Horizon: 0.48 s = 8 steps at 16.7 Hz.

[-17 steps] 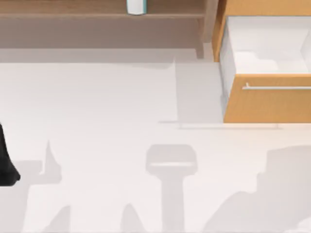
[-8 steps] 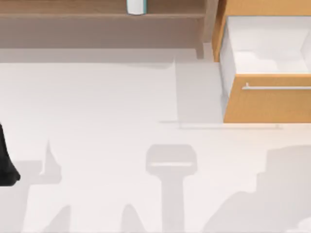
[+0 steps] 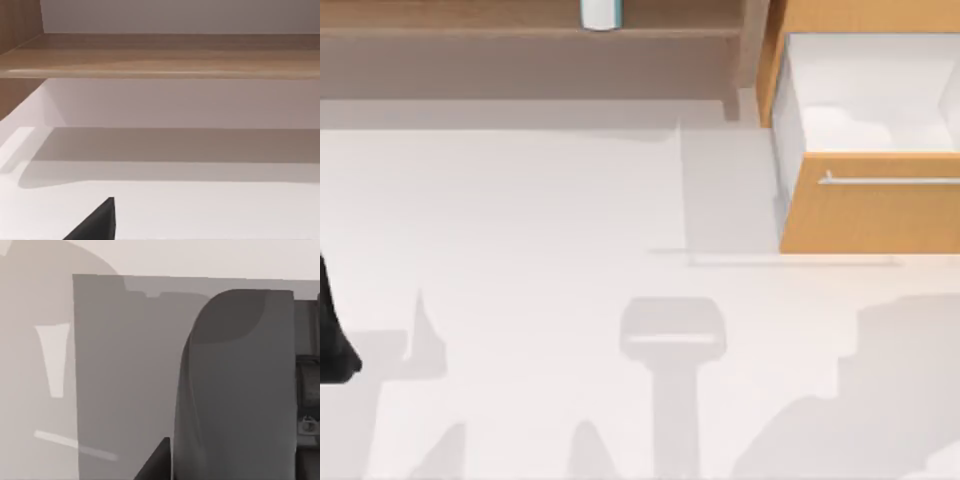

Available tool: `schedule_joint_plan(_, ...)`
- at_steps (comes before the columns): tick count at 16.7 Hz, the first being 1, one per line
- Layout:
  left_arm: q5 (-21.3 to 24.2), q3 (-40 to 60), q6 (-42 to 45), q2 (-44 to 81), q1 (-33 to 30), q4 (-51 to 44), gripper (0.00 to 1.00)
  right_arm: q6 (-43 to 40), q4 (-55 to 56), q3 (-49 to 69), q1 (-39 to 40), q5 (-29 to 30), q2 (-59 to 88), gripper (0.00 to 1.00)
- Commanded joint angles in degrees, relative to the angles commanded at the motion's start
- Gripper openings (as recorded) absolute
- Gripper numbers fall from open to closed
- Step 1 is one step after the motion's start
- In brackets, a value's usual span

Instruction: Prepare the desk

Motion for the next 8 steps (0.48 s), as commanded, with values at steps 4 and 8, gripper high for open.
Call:
schedule_joint_plan(4,0.0,0.0,0.0,0.0,0.0,0.0,1.0,0.0,0.7,0.5,0.0,0.0,-0.5,0.0)
schedule_joint_plan(8,0.0,0.0,0.0,0.0,0.0,0.0,1.0,0.0,1.3,0.7,0.0,0.0,-0.5,0.0)
